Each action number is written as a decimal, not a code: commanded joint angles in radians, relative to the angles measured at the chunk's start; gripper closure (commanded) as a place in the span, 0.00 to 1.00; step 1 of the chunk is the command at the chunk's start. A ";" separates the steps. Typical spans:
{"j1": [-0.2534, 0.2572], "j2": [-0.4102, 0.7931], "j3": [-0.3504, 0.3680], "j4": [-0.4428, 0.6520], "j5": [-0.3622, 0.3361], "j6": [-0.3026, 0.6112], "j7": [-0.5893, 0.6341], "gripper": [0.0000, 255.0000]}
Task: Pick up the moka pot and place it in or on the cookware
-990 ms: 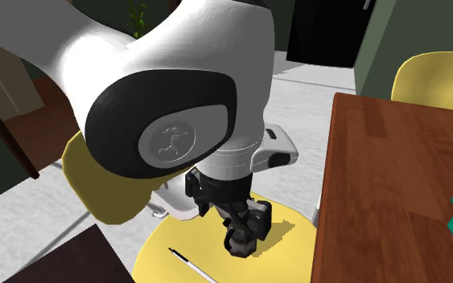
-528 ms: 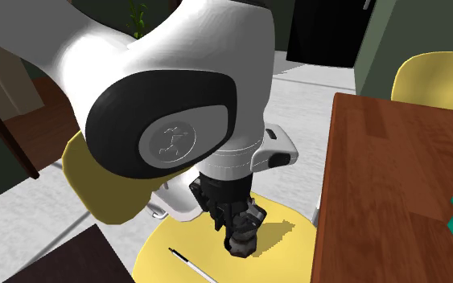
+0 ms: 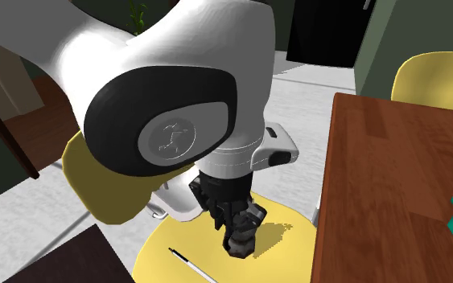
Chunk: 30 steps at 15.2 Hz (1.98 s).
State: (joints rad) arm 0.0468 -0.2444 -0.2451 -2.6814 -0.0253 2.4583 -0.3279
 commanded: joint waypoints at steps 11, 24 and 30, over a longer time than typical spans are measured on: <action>-0.012 -0.124 0.018 0.067 -0.025 -0.189 0.026 1.00; -0.016 -0.214 0.037 0.178 -0.031 -0.389 0.041 1.00; -0.015 -0.238 0.044 0.241 -0.030 -0.476 0.046 1.00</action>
State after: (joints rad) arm 0.0303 -0.4819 -0.2033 -2.4539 -0.0565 1.9960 -0.2841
